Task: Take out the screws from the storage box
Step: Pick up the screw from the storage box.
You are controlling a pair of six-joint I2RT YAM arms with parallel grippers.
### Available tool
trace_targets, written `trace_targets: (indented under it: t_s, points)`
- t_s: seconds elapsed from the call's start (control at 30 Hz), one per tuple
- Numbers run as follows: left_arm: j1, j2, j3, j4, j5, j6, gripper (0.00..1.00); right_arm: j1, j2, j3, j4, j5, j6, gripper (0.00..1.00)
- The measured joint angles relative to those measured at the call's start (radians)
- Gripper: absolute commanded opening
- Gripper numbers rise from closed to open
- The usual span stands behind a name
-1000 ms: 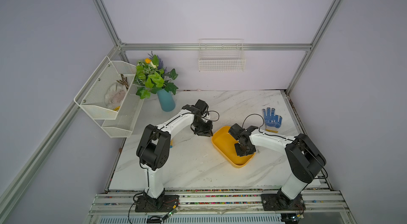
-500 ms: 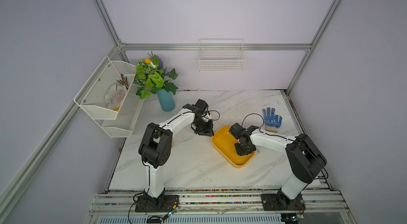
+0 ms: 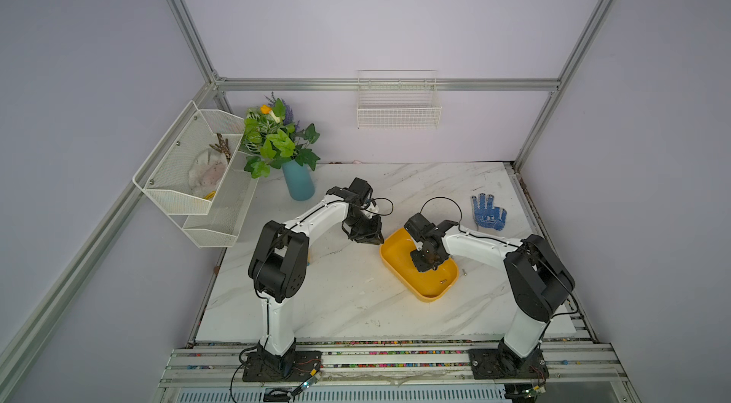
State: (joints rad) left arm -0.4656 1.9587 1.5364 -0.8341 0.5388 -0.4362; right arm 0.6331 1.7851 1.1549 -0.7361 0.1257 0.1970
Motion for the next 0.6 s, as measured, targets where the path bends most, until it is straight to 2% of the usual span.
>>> trace_targets:
  t_s: [0.1,0.37,0.6]
  points:
    - [0.0,0.0,0.0,0.0,0.0,0.0,0.2,0.0,-0.012,0.019,0.0,-0.007,0.031,0.25]
    - [0.0,-0.003,0.0,0.0,0.004,0.0,0.21,0.0,-0.101,0.019,-0.102,-0.046,0.234,0.28]
    - [0.0,-0.031,0.0,0.0,0.004,0.003,0.21,0.0,-0.104,-0.046,-0.18,-0.052,0.341,0.32]
